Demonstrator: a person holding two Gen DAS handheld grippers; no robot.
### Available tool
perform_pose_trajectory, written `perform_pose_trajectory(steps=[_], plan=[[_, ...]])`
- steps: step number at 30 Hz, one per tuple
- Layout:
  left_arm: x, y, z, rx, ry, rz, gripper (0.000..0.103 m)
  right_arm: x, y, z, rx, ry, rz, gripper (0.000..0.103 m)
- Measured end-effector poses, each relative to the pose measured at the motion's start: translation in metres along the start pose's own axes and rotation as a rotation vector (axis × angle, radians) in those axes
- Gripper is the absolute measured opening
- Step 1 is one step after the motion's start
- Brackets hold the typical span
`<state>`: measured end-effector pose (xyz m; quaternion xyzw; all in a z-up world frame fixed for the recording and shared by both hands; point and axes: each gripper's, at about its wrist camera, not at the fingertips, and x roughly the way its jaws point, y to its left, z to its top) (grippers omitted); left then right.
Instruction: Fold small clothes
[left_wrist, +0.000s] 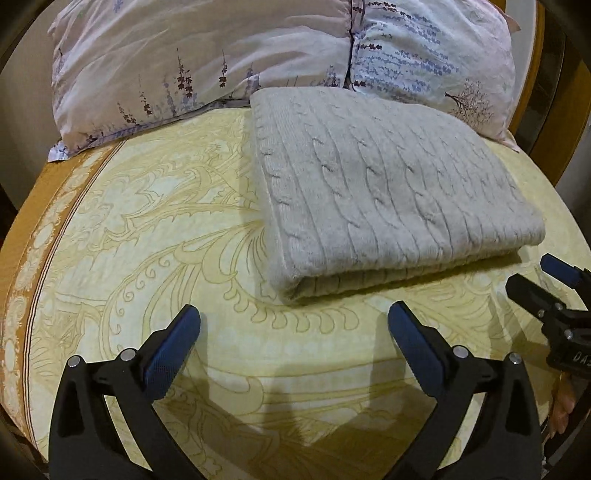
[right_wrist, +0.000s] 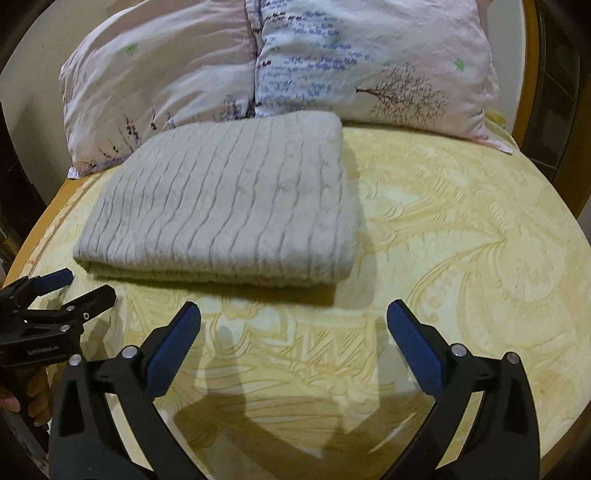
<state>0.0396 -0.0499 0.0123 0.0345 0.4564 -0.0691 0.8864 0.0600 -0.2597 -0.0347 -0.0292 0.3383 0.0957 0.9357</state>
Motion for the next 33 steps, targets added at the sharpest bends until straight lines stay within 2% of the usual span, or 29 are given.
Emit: perform_pose_trajectory(steps=[8,33], plan=[[0.002,-0.002,0.001,0.018,0.008,0.021,0.102,0.005,0.021,-0.005,-0.05,0.02,-0.037,0.101],[0.004,-0.001,0.0,0.03,-0.015,0.011,0.102,0.009,0.022,-0.004,-0.048,0.03,-0.053,0.101]])
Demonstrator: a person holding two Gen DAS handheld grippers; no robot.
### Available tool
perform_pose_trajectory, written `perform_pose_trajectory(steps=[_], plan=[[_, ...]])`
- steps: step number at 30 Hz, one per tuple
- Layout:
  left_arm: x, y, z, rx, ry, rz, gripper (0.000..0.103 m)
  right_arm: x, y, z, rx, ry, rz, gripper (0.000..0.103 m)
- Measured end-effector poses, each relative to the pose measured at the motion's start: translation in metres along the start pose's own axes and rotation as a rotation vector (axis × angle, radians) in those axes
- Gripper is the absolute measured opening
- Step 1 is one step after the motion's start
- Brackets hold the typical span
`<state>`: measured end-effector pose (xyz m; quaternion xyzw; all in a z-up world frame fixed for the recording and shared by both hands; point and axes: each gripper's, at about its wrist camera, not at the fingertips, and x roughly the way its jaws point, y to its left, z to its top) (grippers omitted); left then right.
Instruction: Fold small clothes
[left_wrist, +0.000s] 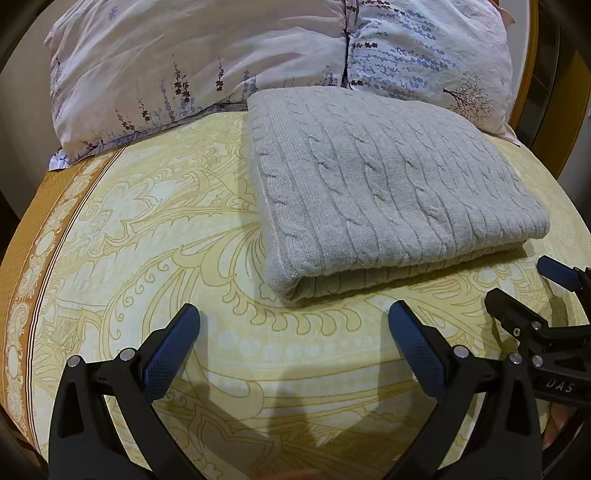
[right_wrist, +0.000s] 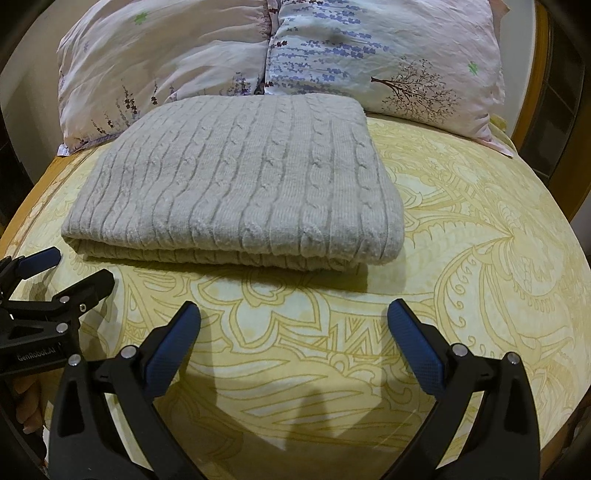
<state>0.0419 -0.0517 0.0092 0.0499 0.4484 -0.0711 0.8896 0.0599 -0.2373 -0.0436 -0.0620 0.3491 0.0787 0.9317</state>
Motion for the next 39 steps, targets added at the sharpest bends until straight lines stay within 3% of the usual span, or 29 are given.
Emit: perform_pose_trajectory(steps=[39], plan=[[0.0,-0.0001,0.0001,-0.007,-0.001,0.008,0.102,0.0003,0.0005,0.0002,0.001,0.0,-0.001,0.101]])
